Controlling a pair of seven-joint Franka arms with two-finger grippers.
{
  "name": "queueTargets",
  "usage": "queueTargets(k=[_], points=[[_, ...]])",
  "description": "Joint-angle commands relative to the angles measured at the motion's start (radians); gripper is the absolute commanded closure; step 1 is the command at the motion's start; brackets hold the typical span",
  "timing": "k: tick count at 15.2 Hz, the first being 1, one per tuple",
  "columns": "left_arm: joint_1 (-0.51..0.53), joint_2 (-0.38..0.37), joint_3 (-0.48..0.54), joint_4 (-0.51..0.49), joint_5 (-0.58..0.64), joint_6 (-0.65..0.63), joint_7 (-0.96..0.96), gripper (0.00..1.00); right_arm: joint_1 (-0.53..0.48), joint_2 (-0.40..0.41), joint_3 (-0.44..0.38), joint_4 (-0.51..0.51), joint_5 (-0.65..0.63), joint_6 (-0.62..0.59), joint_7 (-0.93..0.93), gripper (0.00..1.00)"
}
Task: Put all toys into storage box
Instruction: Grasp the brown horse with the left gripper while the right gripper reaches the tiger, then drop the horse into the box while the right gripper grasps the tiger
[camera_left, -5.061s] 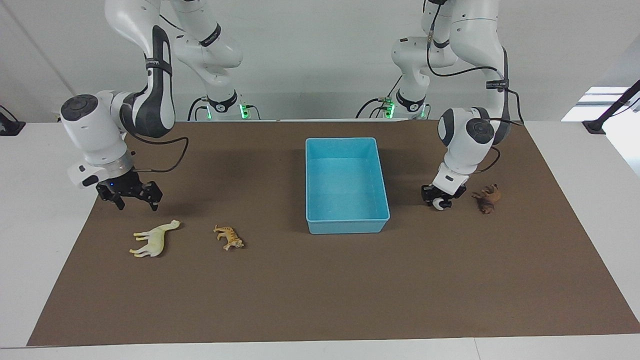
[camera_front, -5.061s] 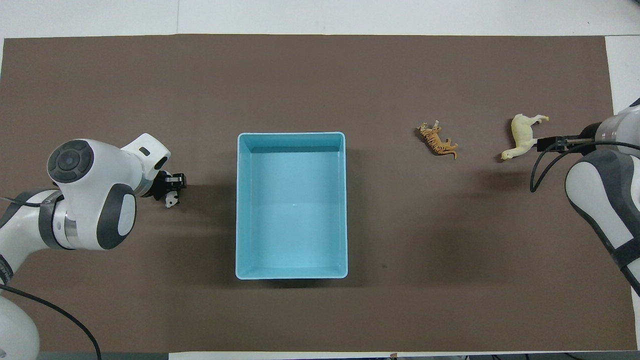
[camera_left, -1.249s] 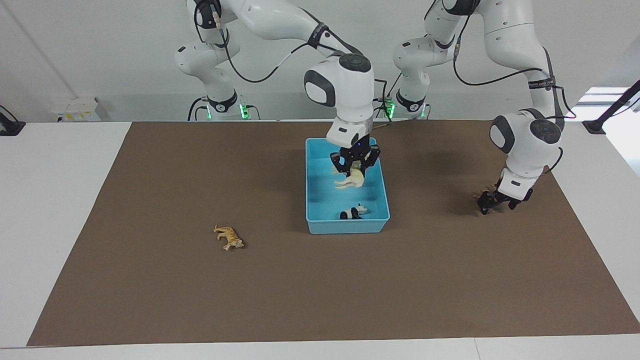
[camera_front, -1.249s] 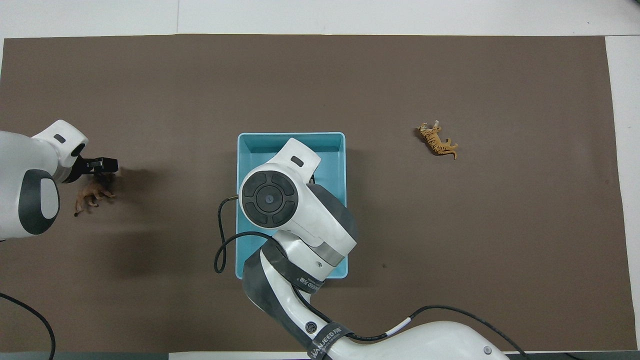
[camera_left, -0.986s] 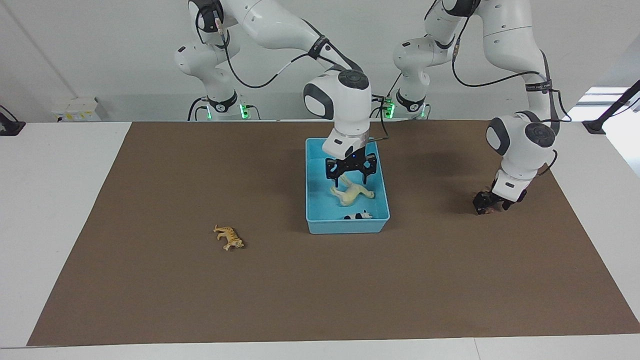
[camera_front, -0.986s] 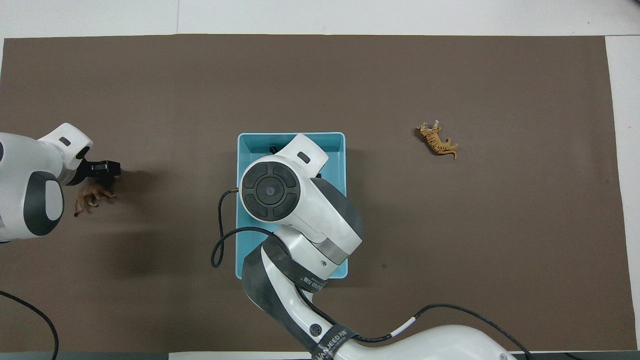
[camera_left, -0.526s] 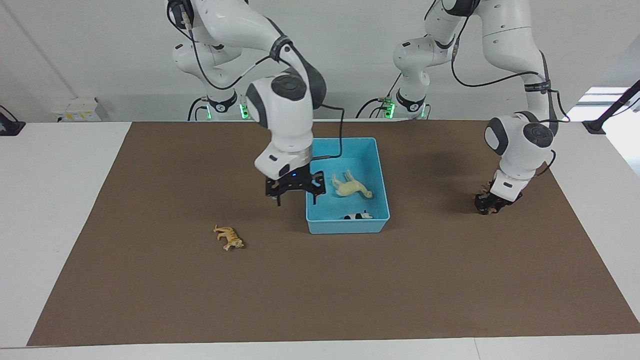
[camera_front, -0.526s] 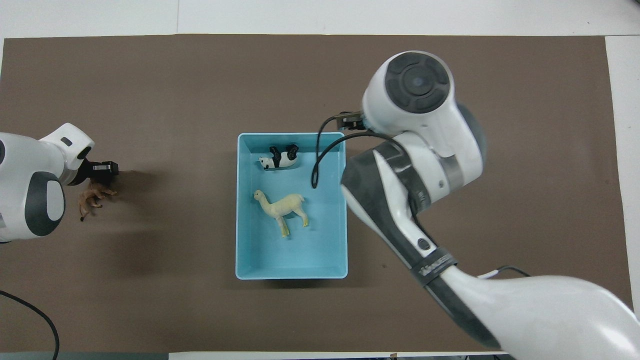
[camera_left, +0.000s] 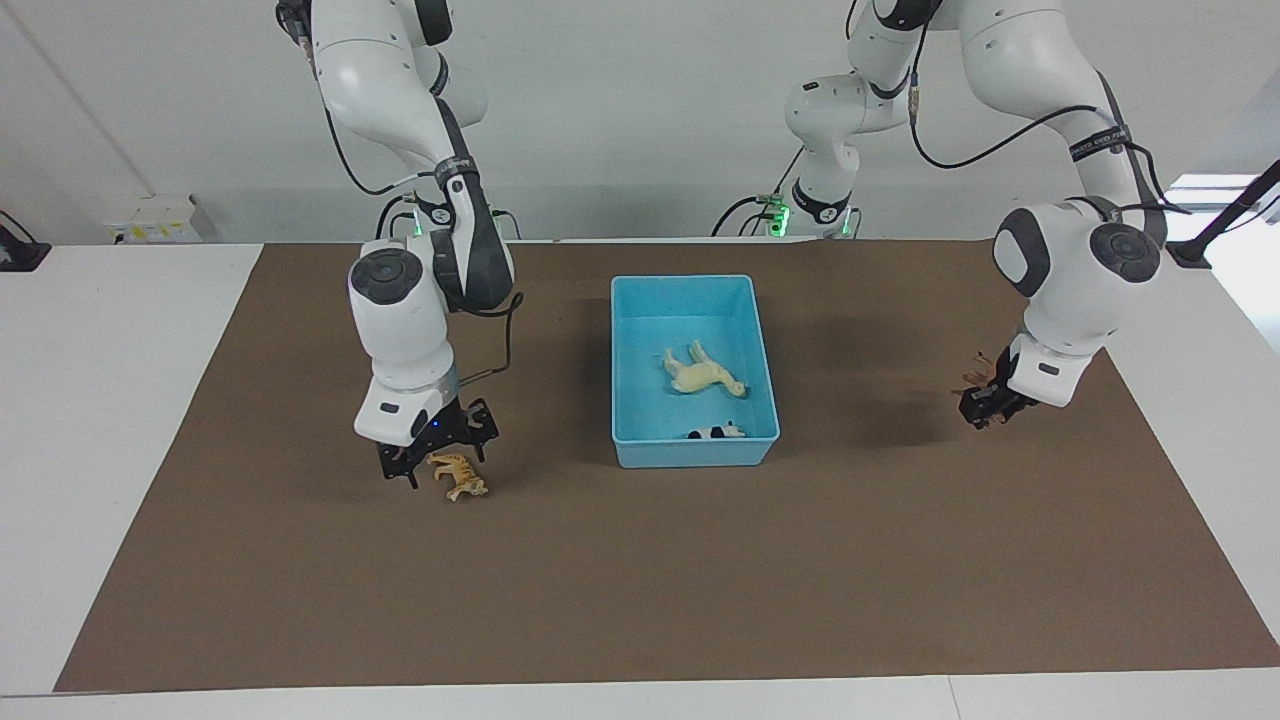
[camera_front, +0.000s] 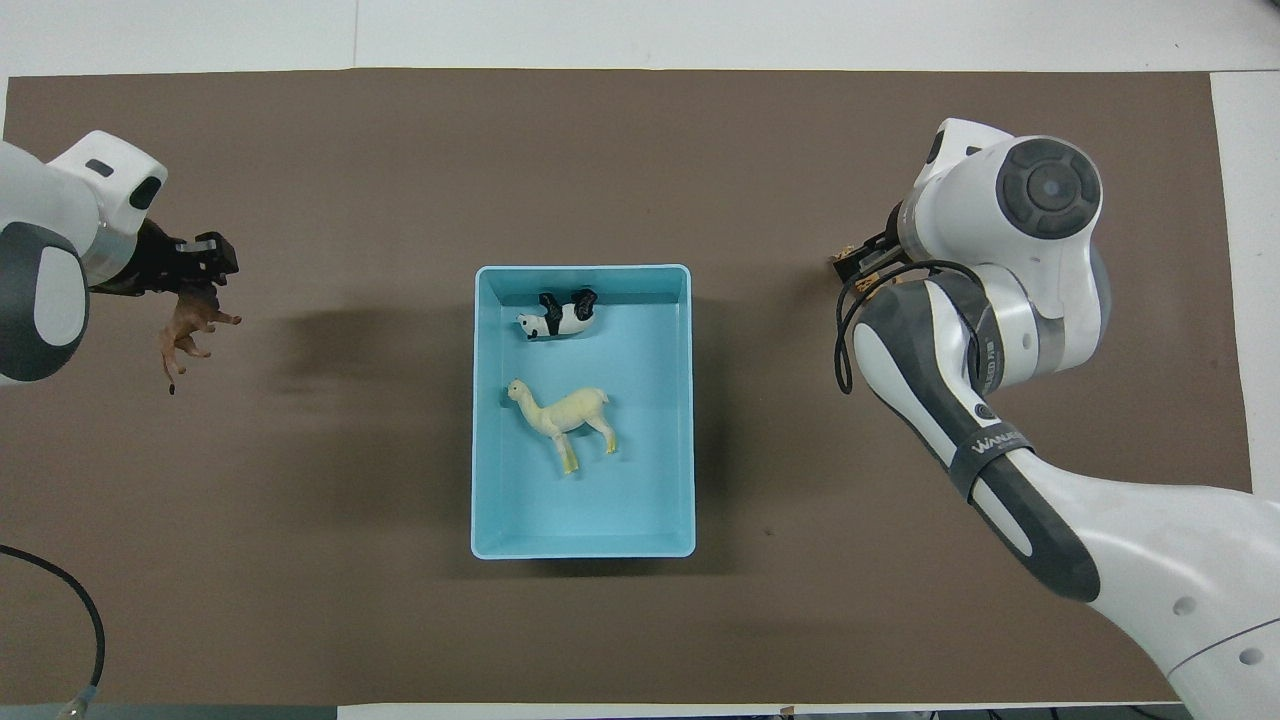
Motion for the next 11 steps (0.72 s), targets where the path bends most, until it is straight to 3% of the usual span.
queueTargets(k=[1,3,7,9,10,11], points=[[-0.148,0.027,0.012,0.088,-0.05,-0.062,-0.263,1.0,-0.008,-0.05,0.016,-0.142,-0.007,0.105,-0.046,0.0],[-0.252,0.027,0.01,0.088,-0.058,-0.028,-0.472,1.0,-0.011,-0.052,0.016,-0.185,-0.007,0.157,-0.112,0.0],[-0.43,0.009,0.01,0.012,-0.058,0.05,-0.675,0.99,-0.024,-0.044,0.016,-0.196,-0.007,0.19,-0.167,0.0],[-0.489,-0.023,0.012,-0.075,-0.058,0.11,-0.721,0.89,-0.034,-0.042,0.014,-0.203,-0.007,0.196,-0.164,0.08],[-0.512,-0.043,0.012,-0.129,-0.058,0.159,-0.724,0.5,-0.034,-0.042,0.016,-0.214,-0.007,0.22,-0.161,0.15],[-0.518,-0.051,0.012,-0.148,-0.058,0.171,-0.723,0.0,-0.036,-0.041,0.016,-0.228,-0.007,0.252,-0.16,0.21]])
